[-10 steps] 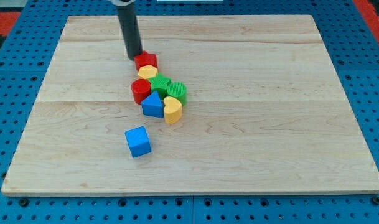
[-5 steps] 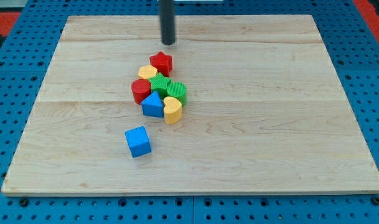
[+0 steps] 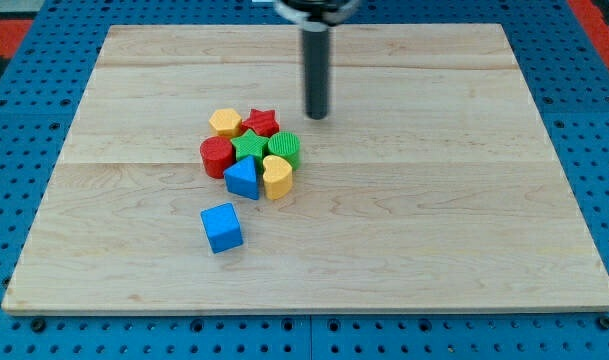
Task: Adjust the group of blocks above the blue cube
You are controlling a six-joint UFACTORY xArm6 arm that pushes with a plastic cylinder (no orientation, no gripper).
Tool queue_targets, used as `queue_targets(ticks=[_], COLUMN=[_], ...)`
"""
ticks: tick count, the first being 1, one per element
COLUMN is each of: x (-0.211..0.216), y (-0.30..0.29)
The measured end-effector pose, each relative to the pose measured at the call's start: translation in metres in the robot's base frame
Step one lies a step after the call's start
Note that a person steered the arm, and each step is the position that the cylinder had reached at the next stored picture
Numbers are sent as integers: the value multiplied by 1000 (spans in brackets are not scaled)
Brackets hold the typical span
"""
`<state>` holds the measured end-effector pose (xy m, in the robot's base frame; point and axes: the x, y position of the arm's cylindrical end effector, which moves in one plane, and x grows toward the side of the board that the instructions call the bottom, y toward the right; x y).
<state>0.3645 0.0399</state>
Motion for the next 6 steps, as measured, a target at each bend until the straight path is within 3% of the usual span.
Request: queue_targets(ticks=[1, 2, 3, 4, 6], x=[45, 22, -18, -26, 21], y=[38, 38, 6, -78, -136])
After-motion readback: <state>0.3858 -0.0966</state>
